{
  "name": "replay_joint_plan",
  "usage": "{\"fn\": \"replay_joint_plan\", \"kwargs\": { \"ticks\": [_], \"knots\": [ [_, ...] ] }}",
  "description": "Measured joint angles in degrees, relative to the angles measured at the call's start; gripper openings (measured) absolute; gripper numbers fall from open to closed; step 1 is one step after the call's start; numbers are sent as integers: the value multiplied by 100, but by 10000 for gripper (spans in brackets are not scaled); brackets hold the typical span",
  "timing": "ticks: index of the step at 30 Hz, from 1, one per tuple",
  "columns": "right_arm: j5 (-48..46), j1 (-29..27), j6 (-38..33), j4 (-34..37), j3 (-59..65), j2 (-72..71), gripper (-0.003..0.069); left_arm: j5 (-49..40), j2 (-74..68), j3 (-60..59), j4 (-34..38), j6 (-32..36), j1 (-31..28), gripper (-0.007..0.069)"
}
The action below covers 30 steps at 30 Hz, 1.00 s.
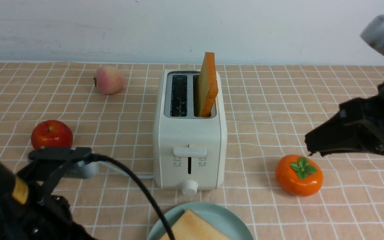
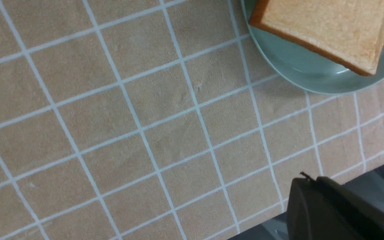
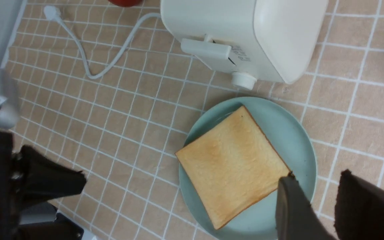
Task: Take toasted bread from bread machine on light coffee tablecloth place on plate.
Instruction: 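Grasp the toast slice in the toaster and pull it up out of the slot with the right gripper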
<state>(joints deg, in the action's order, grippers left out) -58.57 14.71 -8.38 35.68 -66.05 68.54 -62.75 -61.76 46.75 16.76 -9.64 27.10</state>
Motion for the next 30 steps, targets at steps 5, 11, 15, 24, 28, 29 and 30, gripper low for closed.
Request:
{"fn": "replay_joint_plan", "kwargs": {
  "ticks": [5, 11, 15, 24, 28, 29, 30],
  "knots": [
    [44, 558, 838, -740, -959, 944, 262, 139, 1541, -406, 0, -347, 0, -14],
    [186, 772, 1104, -1030, -2224, 2018, 336, 101, 3023, -651, 1, -521, 0, -14],
    [208, 783, 1135, -1036, -3051, 2735, 400, 28, 3819, -815, 6, -558, 0, -14],
    [252, 786, 1239, -808, -4217, 4006, 537, -85, 4872, -1093, 6, -591, 0, -14],
    [453, 790, 1239, -742, -4353, 4359, 537, -149, 4917, -1189, 6, -595, 0, -14],
    [467, 790, 1239, -742, -4353, 4374, 536, -149, 4917, -1195, 6, -595, 0, -14],
    [525, 790, 1239, -742, -4353, 4487, 517, -157, 4917, -1213, 6, -595, 0, -14]
  ]
}}
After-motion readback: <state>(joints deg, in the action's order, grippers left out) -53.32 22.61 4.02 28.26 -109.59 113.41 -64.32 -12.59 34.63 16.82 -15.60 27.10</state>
